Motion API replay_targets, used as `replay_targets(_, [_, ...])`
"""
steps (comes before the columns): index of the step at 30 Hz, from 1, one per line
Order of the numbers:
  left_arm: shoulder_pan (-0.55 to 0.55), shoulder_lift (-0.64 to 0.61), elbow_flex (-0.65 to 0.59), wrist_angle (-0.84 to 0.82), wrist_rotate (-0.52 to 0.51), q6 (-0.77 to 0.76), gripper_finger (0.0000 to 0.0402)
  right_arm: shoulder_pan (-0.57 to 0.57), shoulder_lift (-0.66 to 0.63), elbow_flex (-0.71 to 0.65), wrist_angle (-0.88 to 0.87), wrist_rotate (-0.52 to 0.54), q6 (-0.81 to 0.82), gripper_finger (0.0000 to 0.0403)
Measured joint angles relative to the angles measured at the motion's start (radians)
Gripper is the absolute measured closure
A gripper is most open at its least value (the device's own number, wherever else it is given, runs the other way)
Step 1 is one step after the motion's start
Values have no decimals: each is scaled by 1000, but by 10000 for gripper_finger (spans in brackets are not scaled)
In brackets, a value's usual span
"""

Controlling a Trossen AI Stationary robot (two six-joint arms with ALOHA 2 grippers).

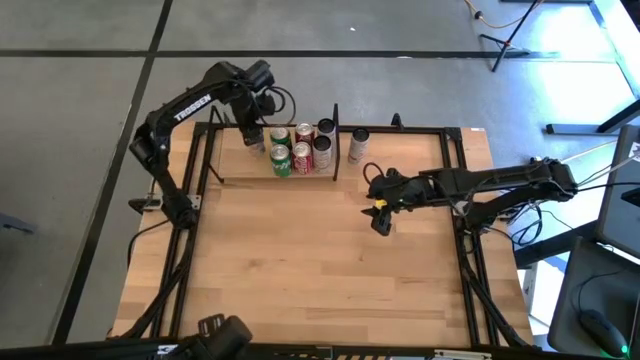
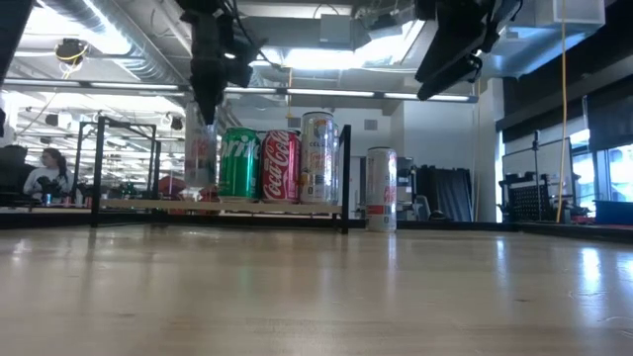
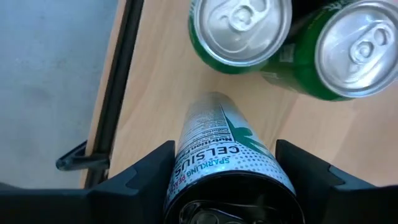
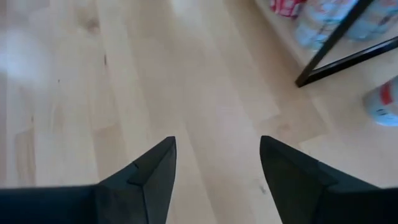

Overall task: Place canned beverage on shelf
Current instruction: Put the bottom white pink soda can on the shelf

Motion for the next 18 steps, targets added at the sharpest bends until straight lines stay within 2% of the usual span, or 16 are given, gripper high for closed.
replay_targets(12, [-1,61,0,43,46,52,174,0,27,0,5,-34,1,184])
replay_targets(18, [-1,67,0,48,62,67,168,0,26,0,6,9,0,184])
